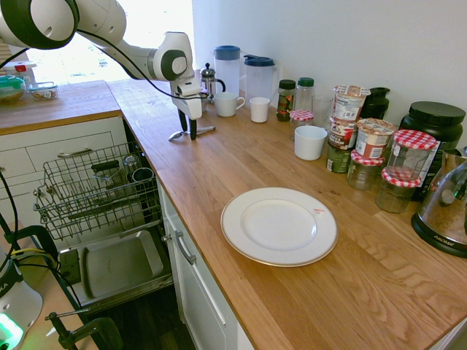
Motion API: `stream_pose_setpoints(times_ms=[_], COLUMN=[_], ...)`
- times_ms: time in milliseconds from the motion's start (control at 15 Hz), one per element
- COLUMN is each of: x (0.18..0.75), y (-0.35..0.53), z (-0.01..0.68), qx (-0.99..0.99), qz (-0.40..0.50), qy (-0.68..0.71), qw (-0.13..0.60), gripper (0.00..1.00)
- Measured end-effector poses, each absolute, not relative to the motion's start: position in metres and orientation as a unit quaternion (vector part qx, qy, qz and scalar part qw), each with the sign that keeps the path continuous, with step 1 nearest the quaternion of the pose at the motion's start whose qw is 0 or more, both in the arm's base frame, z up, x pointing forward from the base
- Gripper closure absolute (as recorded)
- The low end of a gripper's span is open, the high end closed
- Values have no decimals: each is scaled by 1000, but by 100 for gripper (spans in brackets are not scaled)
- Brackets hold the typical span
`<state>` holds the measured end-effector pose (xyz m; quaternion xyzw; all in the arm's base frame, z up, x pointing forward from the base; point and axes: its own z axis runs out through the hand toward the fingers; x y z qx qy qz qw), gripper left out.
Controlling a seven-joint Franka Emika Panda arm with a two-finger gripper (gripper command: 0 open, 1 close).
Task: Put the spoon in the dishwasher
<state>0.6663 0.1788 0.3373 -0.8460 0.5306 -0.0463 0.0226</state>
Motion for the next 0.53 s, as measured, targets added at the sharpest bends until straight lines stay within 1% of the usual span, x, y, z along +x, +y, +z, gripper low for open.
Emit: stream_pose_setpoints(times_ms=[533], x=[668], y=[177], z=[337], qx=[-844], qz=[-44], qy=[534], qw=[29], gripper=[100])
